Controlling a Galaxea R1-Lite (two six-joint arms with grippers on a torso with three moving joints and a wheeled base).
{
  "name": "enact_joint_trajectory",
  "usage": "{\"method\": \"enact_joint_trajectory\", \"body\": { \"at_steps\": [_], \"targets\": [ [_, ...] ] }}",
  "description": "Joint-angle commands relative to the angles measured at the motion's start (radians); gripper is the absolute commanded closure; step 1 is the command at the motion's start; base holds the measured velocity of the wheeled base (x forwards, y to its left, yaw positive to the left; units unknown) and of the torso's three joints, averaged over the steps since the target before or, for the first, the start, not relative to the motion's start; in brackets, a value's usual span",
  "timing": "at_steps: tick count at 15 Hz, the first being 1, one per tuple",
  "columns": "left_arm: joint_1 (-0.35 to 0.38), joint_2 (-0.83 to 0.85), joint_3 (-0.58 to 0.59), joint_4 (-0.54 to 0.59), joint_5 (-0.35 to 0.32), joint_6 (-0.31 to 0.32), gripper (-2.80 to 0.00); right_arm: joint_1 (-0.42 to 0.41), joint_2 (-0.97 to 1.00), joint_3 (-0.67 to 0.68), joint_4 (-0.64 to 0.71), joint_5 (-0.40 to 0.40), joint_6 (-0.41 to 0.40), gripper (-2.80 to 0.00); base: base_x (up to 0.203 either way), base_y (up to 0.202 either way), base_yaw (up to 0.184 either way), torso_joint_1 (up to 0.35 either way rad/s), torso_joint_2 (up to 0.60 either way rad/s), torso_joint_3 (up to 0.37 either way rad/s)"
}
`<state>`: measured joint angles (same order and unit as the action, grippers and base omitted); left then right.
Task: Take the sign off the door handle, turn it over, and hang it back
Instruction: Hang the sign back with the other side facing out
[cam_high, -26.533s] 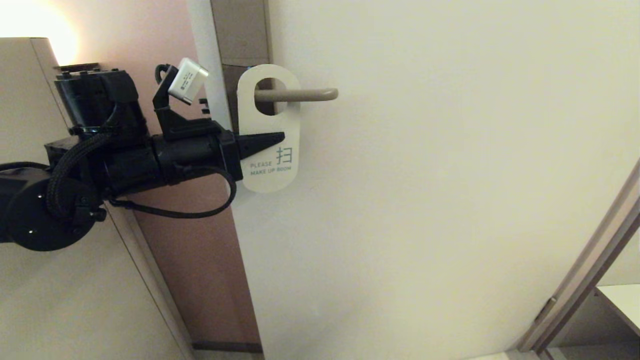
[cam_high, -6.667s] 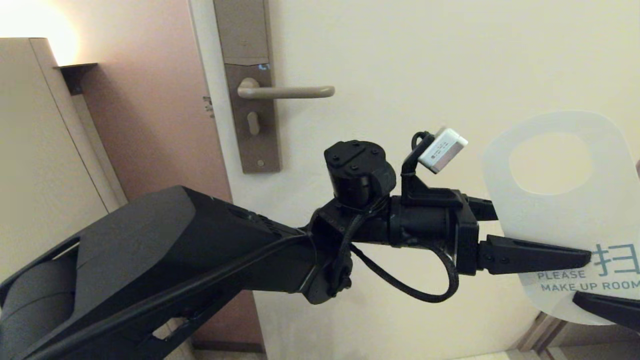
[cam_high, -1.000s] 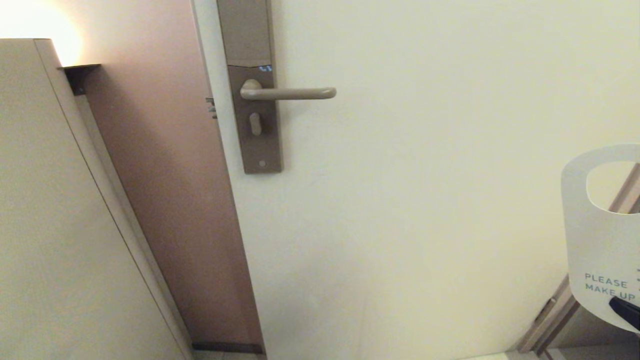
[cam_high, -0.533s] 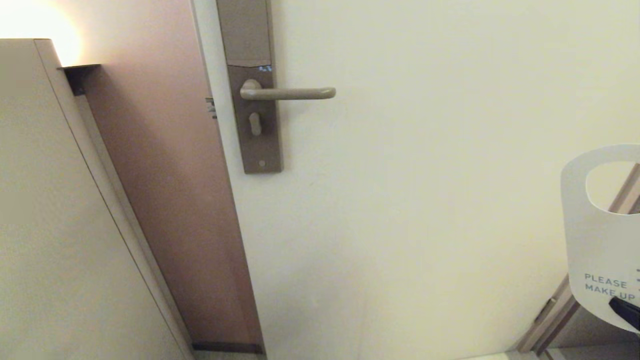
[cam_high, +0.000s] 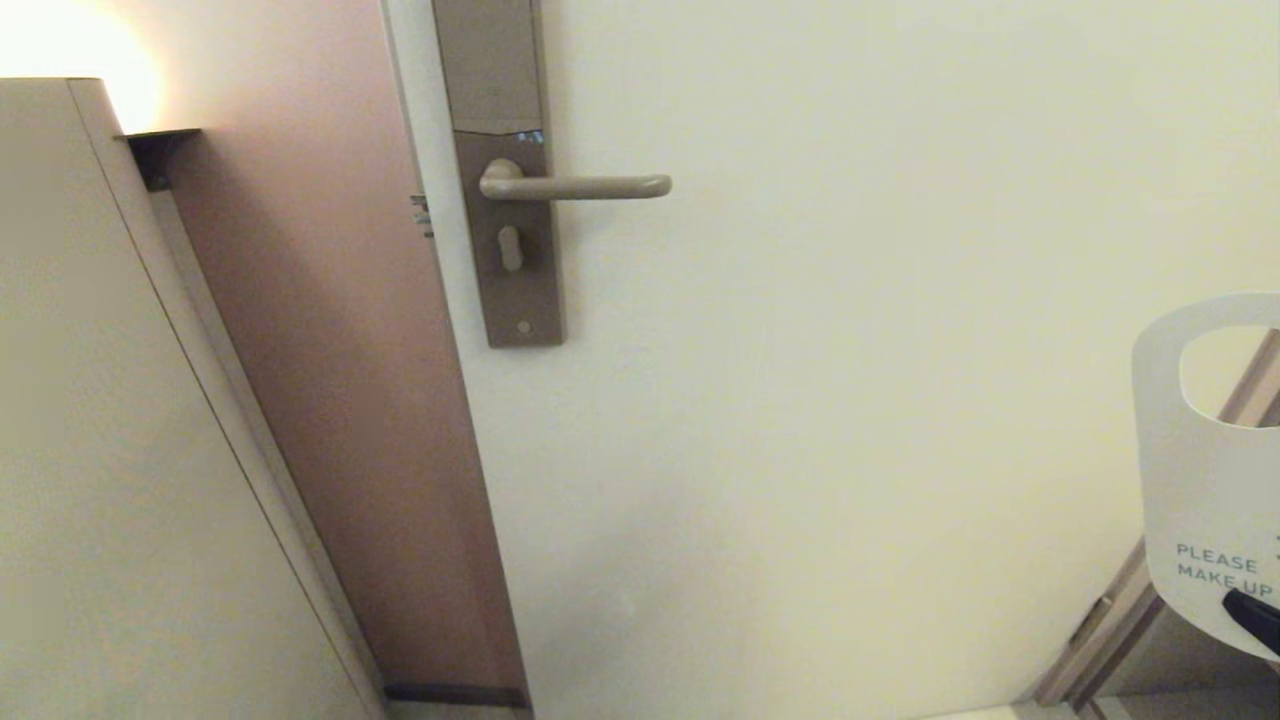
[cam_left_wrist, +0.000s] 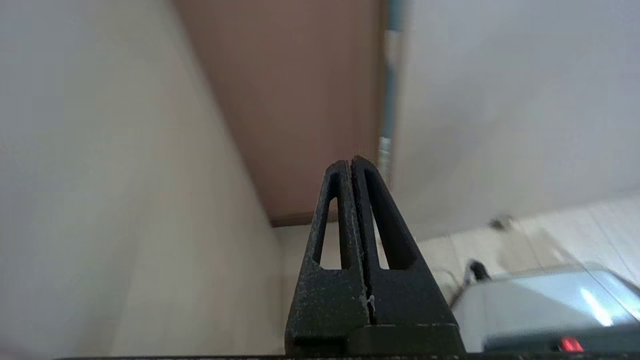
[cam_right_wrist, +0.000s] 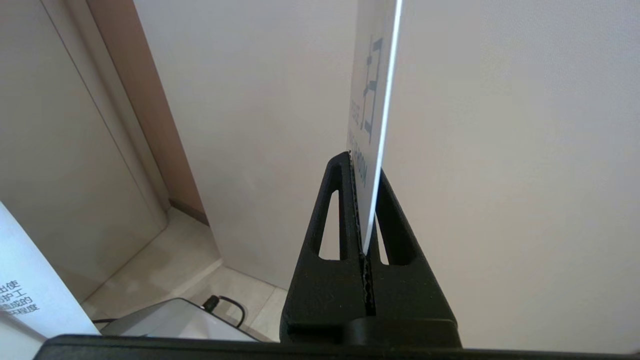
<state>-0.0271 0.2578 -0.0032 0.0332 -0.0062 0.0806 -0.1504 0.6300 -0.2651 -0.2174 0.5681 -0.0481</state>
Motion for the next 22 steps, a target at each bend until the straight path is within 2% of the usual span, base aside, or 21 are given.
{"method": "enact_joint_trajectory", "body": {
  "at_steps": [1,7,12,17,22],
  "targets": [
    [0.022,-0.041,0.000,0.001,0.000,0.000,0.00,0.000,-0.006,-0.002,-0.002,0.004,-0.001,0.00,0.000,0.000,0.000,0.000,0.00,0.000],
    [0.032,-0.257,0.003,-0.010,0.000,-0.003,0.00,0.001,-0.018,-0.006,-0.002,0.003,0.001,0.00,0.000,0.000,0.000,0.000,0.00,0.000],
    [0.032,-0.258,0.003,-0.012,0.003,-0.064,0.00,0.002,-0.001,-0.049,-0.002,0.010,0.002,0.00,0.000,0.000,0.000,0.000,0.00,0.000],
    [0.032,-0.258,0.002,-0.012,0.003,-0.064,0.00,0.002,0.144,-0.150,-0.005,0.013,0.000,0.00,0.000,0.000,0.000,0.000,0.00,0.000],
    [0.032,-0.258,0.003,-0.012,0.003,-0.064,0.00,0.006,0.262,-0.232,-0.006,0.100,-0.005,0.00,0.000,0.000,0.000,0.000,0.00,0.000]
  ]
}}
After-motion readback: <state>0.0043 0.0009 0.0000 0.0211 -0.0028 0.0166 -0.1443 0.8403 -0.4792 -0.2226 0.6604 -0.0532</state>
